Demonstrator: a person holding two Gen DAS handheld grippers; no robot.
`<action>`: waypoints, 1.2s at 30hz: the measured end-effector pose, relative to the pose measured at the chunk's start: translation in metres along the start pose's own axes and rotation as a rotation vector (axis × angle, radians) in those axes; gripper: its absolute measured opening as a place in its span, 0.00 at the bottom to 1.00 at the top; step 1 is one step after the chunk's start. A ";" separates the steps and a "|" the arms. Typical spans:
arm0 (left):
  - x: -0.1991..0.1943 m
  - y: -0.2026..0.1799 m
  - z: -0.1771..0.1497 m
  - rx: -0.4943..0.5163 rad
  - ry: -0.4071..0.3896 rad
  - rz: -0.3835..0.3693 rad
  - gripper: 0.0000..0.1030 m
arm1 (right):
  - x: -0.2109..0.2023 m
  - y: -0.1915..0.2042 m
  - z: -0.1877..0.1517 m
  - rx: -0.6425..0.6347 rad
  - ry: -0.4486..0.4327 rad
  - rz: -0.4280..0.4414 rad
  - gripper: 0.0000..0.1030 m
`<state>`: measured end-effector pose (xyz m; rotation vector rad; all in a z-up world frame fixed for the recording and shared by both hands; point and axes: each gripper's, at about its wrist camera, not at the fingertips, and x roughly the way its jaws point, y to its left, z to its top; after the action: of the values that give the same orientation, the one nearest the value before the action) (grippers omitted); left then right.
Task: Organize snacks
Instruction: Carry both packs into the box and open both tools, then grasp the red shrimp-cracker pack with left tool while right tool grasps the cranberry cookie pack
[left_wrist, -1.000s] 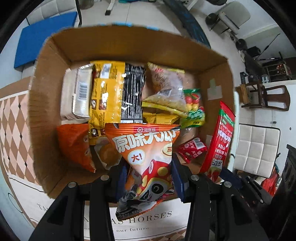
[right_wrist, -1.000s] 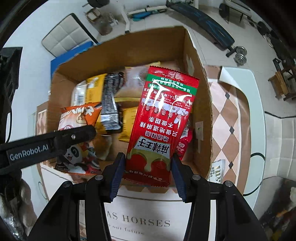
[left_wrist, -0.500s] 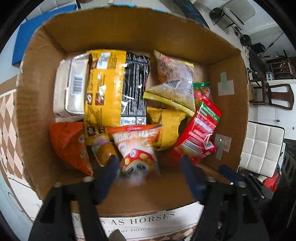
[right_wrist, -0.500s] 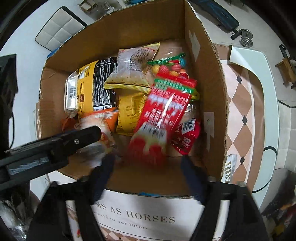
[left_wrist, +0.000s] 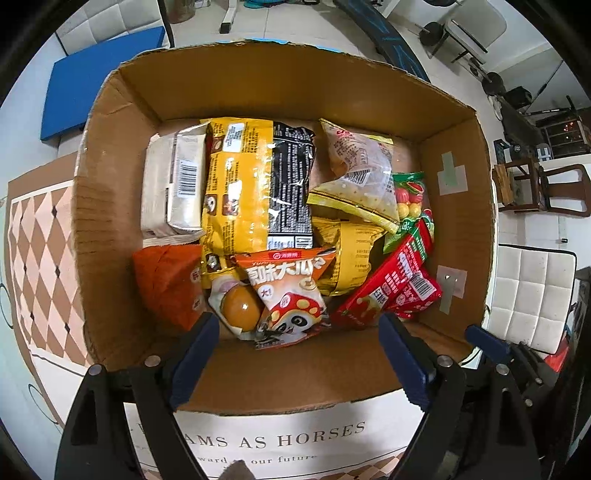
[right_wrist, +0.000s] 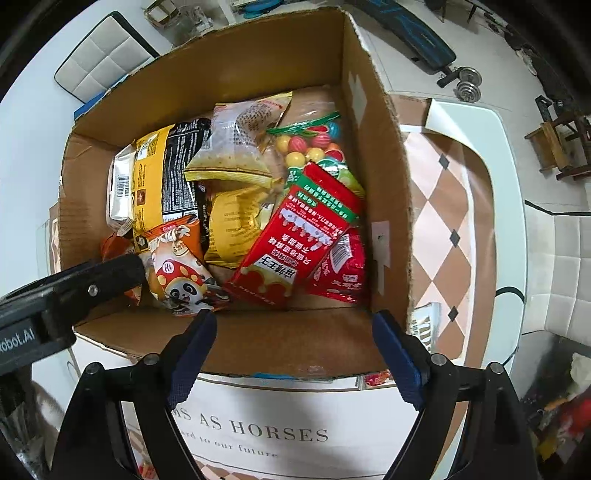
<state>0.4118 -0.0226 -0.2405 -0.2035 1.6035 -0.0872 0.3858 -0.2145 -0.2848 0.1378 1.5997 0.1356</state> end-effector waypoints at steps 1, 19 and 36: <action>-0.001 0.000 -0.002 0.001 -0.008 0.007 0.85 | -0.002 0.000 -0.001 -0.003 -0.007 -0.006 0.86; -0.056 0.004 -0.087 0.006 -0.282 0.097 0.85 | -0.065 0.016 -0.065 -0.072 -0.256 -0.101 0.86; -0.137 -0.007 -0.183 0.040 -0.559 0.149 0.85 | -0.153 0.035 -0.161 -0.132 -0.489 -0.063 0.86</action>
<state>0.2344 -0.0170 -0.0967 -0.0660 1.0538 0.0509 0.2296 -0.2069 -0.1232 0.0143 1.1028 0.1451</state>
